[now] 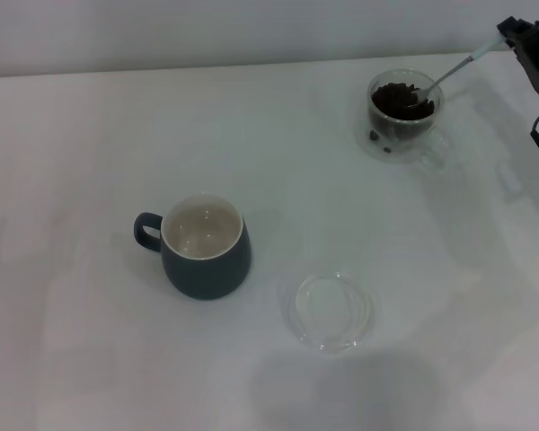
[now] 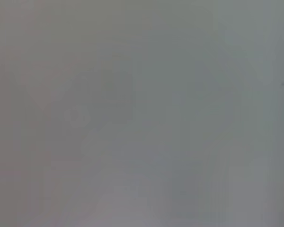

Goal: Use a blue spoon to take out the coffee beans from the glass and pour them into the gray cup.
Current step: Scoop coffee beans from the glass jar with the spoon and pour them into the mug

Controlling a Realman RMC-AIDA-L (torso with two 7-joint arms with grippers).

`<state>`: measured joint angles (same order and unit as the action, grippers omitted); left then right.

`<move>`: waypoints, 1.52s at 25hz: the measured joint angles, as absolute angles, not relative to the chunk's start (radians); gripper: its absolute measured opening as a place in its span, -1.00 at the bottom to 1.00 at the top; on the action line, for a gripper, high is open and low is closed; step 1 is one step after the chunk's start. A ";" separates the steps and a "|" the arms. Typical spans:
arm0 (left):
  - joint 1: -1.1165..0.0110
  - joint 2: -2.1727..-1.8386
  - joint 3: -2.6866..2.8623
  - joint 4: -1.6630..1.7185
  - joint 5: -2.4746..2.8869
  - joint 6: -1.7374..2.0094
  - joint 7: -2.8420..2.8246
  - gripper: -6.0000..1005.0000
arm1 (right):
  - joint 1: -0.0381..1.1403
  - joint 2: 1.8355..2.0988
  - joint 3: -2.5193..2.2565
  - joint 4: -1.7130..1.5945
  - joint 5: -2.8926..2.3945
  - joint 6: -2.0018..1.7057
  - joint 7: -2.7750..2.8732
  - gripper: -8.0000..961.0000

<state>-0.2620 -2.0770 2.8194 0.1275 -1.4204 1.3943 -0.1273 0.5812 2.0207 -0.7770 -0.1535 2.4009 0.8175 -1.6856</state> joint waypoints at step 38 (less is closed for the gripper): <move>-0.273 -2.081 2.819 0.129 -1.420 1.360 -0.127 0.72 | 0.599 2.028 -1.275 -0.147 2.421 1.161 -1.355 -0.68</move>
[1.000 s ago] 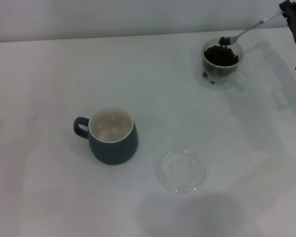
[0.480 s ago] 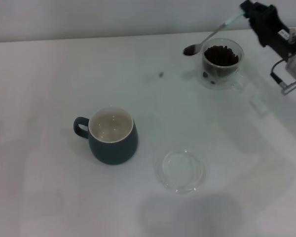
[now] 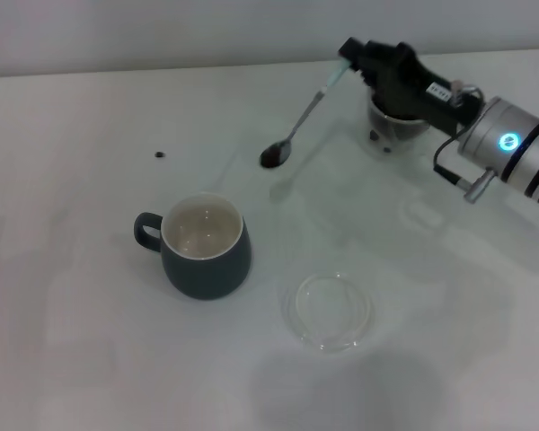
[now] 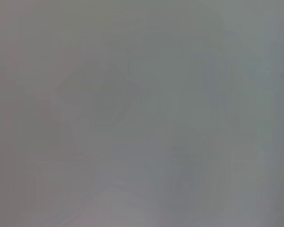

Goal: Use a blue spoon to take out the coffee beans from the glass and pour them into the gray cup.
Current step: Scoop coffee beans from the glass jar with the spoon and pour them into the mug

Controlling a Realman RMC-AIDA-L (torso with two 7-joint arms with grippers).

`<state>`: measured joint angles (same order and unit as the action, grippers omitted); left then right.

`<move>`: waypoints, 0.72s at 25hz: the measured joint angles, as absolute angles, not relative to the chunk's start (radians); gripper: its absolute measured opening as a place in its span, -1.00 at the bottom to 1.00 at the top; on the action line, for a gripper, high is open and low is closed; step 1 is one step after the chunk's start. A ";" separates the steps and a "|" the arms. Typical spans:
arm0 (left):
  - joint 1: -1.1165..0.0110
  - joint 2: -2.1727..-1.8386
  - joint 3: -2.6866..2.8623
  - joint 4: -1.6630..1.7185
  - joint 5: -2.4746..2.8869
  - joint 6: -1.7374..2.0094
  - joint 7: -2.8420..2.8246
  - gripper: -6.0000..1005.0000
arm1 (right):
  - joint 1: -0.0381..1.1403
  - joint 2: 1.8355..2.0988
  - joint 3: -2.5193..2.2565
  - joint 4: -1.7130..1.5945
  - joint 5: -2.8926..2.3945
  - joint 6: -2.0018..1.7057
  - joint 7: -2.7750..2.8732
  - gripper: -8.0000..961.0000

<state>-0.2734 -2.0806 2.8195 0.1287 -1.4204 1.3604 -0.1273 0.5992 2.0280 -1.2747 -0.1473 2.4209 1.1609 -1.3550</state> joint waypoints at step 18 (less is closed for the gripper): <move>-0.286 -2.083 2.819 0.135 -1.420 1.343 -0.127 0.72 | 0.624 2.028 -1.713 -0.407 2.566 0.984 -1.467 -0.68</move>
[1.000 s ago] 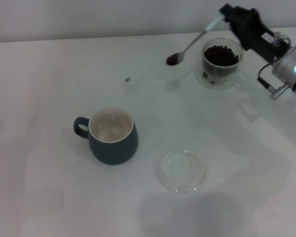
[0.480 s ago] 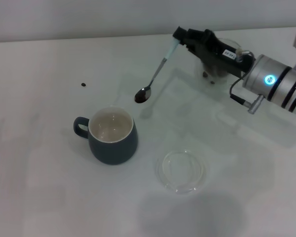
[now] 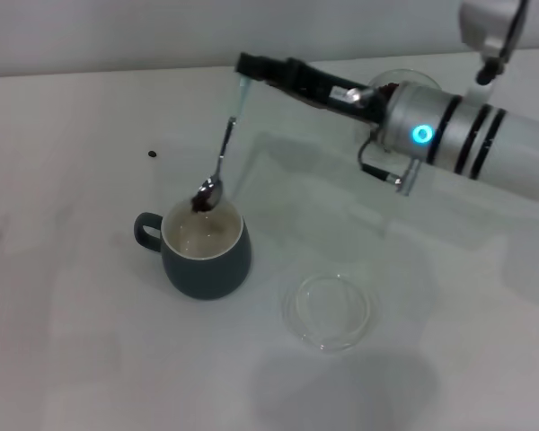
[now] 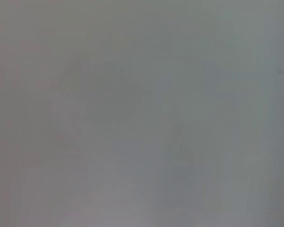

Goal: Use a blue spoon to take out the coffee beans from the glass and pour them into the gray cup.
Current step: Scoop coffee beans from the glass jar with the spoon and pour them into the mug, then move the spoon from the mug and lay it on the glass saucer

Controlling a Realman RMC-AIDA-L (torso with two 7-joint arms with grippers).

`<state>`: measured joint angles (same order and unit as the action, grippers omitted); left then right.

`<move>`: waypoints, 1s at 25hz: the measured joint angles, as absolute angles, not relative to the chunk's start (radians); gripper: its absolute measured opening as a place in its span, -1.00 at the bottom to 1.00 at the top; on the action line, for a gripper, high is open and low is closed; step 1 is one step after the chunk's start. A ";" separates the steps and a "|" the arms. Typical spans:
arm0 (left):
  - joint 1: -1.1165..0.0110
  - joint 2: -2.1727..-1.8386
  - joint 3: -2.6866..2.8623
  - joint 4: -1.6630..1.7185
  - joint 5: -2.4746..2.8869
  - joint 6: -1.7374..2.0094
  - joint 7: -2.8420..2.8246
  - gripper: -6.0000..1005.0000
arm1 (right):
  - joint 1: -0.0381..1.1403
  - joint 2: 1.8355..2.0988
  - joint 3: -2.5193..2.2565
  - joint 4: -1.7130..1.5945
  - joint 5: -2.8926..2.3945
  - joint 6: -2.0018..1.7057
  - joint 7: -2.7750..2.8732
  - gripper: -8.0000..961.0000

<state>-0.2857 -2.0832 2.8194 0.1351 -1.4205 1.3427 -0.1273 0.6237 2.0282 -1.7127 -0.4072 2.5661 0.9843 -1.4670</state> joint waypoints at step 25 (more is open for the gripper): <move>-0.307 -2.080 2.819 0.135 -1.420 1.342 -0.127 0.72 | 0.458 1.943 -1.571 -0.406 2.529 1.352 -1.744 -0.68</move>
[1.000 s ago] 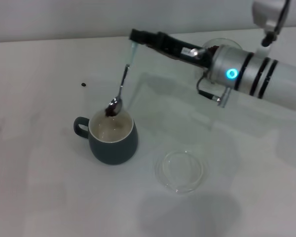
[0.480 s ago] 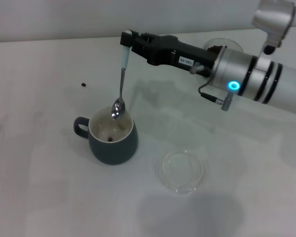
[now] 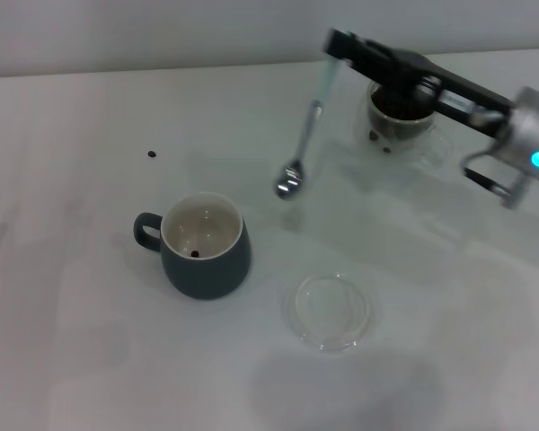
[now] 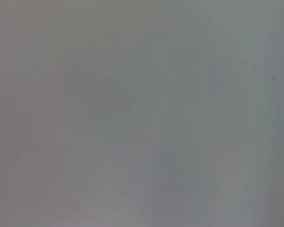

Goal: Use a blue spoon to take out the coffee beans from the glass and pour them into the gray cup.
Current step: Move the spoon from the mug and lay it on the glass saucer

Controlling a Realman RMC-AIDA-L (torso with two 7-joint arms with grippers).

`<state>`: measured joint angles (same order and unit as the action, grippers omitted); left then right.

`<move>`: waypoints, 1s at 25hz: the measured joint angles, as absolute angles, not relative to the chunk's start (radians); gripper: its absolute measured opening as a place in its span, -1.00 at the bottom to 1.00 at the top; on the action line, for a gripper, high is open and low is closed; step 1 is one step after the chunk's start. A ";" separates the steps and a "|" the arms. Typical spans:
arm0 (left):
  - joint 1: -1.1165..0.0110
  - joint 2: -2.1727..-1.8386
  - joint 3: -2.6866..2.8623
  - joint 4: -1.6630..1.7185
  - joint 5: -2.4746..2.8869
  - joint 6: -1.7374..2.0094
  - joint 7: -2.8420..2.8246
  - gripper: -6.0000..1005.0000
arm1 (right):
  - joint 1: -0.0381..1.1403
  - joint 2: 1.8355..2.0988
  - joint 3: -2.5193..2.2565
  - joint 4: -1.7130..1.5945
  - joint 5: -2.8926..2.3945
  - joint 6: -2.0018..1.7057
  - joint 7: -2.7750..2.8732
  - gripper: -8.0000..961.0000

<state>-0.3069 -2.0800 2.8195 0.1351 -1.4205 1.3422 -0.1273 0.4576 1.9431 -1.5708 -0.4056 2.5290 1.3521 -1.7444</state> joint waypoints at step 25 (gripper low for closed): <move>-0.328 -2.082 2.819 0.135 -1.420 1.328 -0.127 0.71 | 0.416 1.955 -1.569 -0.195 2.327 1.303 -1.681 -0.65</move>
<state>-0.3281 -2.0815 2.8195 0.1354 -1.4205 1.3282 -0.1273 0.4164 1.9550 -1.5686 -0.1948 2.3275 1.3028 -1.6814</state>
